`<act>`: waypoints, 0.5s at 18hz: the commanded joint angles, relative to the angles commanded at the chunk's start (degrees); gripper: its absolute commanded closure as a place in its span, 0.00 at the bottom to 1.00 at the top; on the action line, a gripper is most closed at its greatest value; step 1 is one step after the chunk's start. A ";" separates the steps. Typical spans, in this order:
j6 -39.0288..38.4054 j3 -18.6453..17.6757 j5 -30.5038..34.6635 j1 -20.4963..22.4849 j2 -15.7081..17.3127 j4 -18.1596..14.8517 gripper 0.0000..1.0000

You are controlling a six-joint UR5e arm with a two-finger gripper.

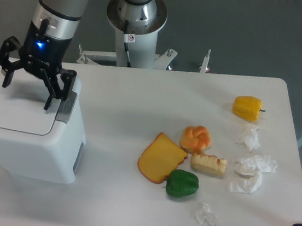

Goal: Close the trash can

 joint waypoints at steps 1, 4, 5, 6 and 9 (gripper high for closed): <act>0.00 -0.09 -0.09 0.00 0.00 0.00 0.00; 0.00 0.09 -1.31 0.09 0.35 0.00 0.00; 0.00 0.09 -1.41 0.44 0.53 0.00 0.00; 0.09 0.18 -1.67 0.53 0.62 0.09 0.00; 0.61 0.79 -1.76 1.32 0.70 0.09 0.00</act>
